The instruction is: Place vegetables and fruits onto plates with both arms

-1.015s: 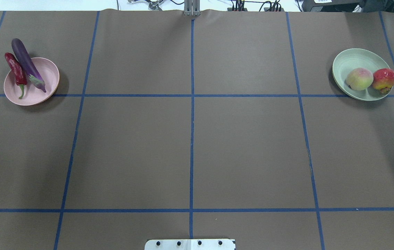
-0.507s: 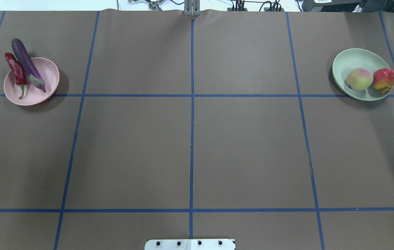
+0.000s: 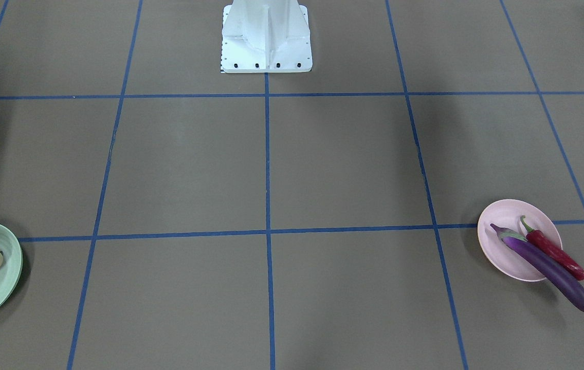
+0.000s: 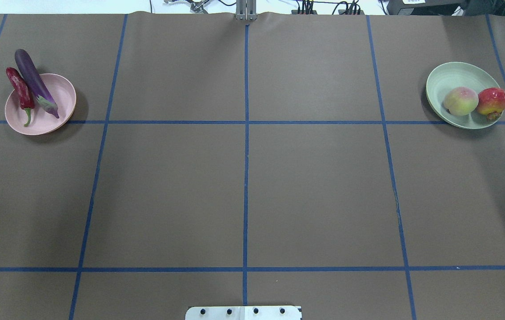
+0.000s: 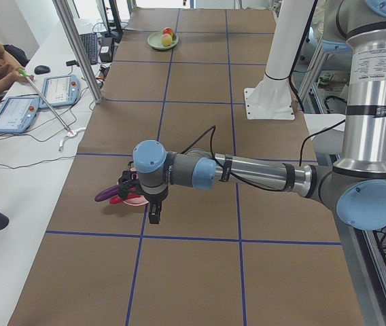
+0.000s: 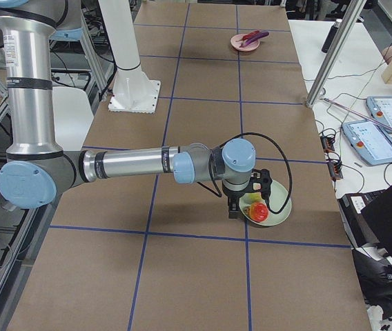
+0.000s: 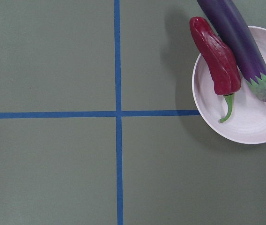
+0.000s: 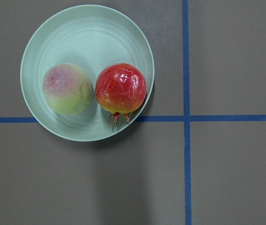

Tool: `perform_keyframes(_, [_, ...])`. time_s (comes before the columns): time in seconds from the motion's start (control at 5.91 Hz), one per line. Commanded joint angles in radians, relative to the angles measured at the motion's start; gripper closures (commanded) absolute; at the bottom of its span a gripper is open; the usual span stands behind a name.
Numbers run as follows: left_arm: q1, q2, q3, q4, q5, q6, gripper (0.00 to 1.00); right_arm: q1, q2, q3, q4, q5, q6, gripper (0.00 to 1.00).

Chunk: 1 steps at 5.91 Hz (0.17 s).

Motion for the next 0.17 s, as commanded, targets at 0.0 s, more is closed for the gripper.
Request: perform_keyframes(0.0, [0.000, 0.030, -0.026, -0.002, 0.000, 0.001, 0.00, 0.000, -0.002, 0.000, 0.000, 0.016, 0.000, 0.00])
